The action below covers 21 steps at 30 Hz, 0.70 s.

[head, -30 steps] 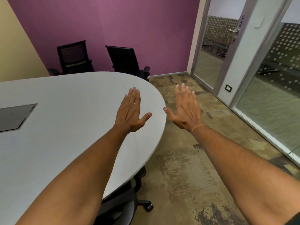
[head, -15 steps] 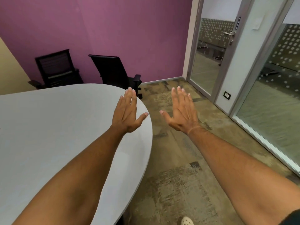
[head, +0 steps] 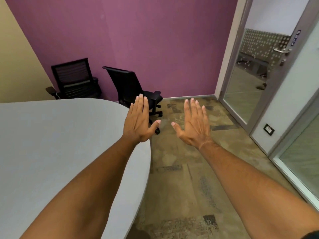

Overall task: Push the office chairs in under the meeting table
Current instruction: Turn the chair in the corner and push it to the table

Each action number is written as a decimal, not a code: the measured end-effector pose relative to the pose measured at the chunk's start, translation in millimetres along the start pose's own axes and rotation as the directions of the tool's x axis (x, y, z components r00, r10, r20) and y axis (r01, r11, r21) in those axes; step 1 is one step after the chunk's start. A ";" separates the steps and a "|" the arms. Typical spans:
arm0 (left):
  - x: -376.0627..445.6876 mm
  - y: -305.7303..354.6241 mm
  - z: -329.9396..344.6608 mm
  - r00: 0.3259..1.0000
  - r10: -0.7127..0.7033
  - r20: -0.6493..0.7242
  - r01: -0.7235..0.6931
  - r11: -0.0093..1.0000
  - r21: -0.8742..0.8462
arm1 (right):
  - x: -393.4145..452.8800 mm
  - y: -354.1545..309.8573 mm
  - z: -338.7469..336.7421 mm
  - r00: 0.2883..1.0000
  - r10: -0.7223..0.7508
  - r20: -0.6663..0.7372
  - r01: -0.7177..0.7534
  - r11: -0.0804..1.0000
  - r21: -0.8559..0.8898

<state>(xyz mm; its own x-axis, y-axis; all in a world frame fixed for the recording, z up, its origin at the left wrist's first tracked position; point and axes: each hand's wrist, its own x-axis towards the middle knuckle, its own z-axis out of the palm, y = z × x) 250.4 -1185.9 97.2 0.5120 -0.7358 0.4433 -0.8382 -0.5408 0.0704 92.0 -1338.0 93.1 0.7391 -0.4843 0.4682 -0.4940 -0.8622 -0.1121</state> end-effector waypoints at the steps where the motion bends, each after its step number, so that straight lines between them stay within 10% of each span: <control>1: 14.1 -1.2 8.6 1.000 -0.007 0.004 0.007 1.000 0.000 | 14.4 9.2 8.2 1.000 -0.003 0.001 0.003 1.000 -0.002; 21: 308.6 -96.3 190.0 0.979 -0.199 0.038 0.197 0.979 0.056 | 347.2 105.2 209.4 0.982 -0.160 0.102 0.149 0.983 0.107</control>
<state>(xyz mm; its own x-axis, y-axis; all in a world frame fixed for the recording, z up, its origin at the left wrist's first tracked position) 524.8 -1438.3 57.4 0.6753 -0.6283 0.3863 -0.7091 -0.6971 0.1060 392.5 -1628.0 60.3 0.8514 -0.3528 0.3881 -0.3264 -0.9356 -0.1345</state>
